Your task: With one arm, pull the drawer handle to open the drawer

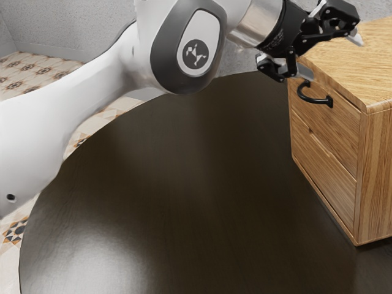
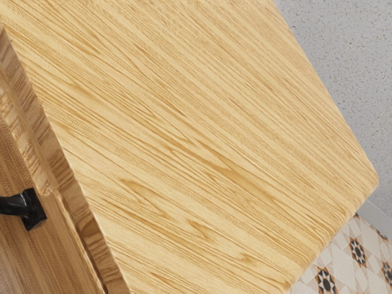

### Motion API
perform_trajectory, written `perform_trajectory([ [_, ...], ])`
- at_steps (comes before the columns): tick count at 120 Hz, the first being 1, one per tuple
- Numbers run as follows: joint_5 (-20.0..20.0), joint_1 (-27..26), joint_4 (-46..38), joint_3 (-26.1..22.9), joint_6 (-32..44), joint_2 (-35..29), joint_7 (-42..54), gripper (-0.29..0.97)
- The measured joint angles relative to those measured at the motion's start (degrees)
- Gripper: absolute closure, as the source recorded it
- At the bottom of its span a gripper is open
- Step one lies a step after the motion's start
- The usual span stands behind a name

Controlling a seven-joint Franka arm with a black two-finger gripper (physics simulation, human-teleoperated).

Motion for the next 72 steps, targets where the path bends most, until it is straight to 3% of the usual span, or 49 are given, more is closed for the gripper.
perform_trajectory([
  [11, -4.3, 1.5, -1.8, 0.3, 0.5, -0.2, 1.9, 0.0],
  [24, -6.7, 2.9, -2.9, 0.3, 0.9, 0.3, 3.3, 0.0],
  [72, -8.4, 8.5, -2.9, -0.2, 1.3, 4.7, 5.4, 0.0],
])
